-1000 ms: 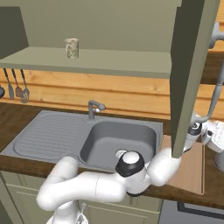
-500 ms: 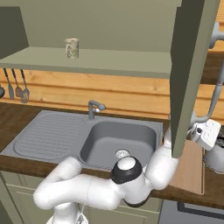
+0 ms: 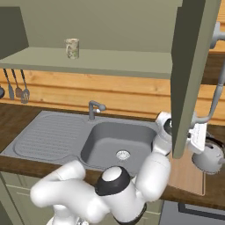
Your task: Pick the kettle from the counter and place it on the tray. Then pick the mug from the cabinet and place it on the tray. Then close the cabinet doors.
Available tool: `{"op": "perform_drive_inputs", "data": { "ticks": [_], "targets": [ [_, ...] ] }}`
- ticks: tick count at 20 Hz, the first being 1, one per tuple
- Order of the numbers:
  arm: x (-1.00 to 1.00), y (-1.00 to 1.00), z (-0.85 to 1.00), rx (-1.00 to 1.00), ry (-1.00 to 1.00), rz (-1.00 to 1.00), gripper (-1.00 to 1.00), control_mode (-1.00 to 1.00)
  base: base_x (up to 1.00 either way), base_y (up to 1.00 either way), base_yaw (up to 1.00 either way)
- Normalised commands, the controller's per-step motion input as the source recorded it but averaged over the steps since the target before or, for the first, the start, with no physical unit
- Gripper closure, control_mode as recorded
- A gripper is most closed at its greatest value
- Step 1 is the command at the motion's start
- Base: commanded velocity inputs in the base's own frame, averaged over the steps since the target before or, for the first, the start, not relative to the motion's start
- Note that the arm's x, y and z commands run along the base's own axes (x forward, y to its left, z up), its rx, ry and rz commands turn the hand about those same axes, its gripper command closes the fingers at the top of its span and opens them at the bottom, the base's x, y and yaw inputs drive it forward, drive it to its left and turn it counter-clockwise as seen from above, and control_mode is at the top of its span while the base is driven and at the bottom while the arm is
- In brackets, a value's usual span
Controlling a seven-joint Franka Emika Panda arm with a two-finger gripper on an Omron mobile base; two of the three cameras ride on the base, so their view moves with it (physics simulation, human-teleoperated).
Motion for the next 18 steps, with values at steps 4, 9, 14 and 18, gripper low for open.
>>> {"op": "perform_drive_inputs", "data": {
  "ticks": [4,9,14,18],
  "targets": [
    [-0.01,0.51,0.17,0.0,-0.1,0.3,1.0,-1.0,0.0,0.0,0.0],
    [0.0,0.52,0.12,0.0,-0.05,0.28,1.0,-1.0,0.0,0.0,0.0],
    [0.19,0.4,0.0,0.0,-0.08,0.23,1.0,-1.0,0.0,0.0,0.0],
    [0.27,0.17,0.0,0.0,-0.11,0.18,1.0,-1.0,0.0,0.0,0.0]
  ]
}}
